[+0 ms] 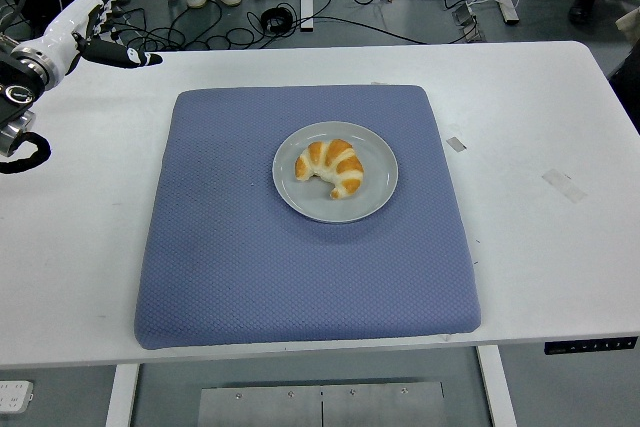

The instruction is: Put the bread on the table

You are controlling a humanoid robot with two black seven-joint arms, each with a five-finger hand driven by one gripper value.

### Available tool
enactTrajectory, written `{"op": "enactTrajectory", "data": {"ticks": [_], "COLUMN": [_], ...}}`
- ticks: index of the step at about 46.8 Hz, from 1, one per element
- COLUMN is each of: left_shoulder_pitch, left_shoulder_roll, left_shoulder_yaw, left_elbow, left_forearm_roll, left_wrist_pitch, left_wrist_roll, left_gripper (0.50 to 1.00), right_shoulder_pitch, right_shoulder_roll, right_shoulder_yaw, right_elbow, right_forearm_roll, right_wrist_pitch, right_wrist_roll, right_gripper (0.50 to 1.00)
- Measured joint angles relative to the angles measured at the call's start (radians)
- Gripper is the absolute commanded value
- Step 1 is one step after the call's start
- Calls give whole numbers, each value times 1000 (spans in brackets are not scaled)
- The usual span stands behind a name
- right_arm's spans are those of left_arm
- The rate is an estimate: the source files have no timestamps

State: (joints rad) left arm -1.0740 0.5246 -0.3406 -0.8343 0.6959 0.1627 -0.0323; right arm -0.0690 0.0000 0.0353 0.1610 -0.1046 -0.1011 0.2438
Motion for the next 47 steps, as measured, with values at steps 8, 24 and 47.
{"op": "enactTrajectory", "data": {"ticks": [8, 24, 47], "left_shoulder_pitch": [1, -12, -43], "left_shoulder_roll": [-1, 1, 3], "left_shoulder_yaw": [2, 7, 12], "left_elbow": [5, 8, 14], "left_forearm_roll": [1, -1, 3], "left_wrist_pitch": [1, 3, -1], "left_wrist_roll": [-1, 13, 12], "left_gripper": [974, 975, 975], "right_shoulder_pitch": [0, 0, 0], "right_shoulder_roll": [0, 0, 0], "right_shoulder_yaw": [0, 0, 0], "right_elbow": [0, 1, 0], "right_forearm_roll": [0, 0, 0], "right_wrist_pitch": [0, 0, 0], "right_wrist_roll": [0, 0, 0], "right_gripper": [1000, 1000, 1000]}}
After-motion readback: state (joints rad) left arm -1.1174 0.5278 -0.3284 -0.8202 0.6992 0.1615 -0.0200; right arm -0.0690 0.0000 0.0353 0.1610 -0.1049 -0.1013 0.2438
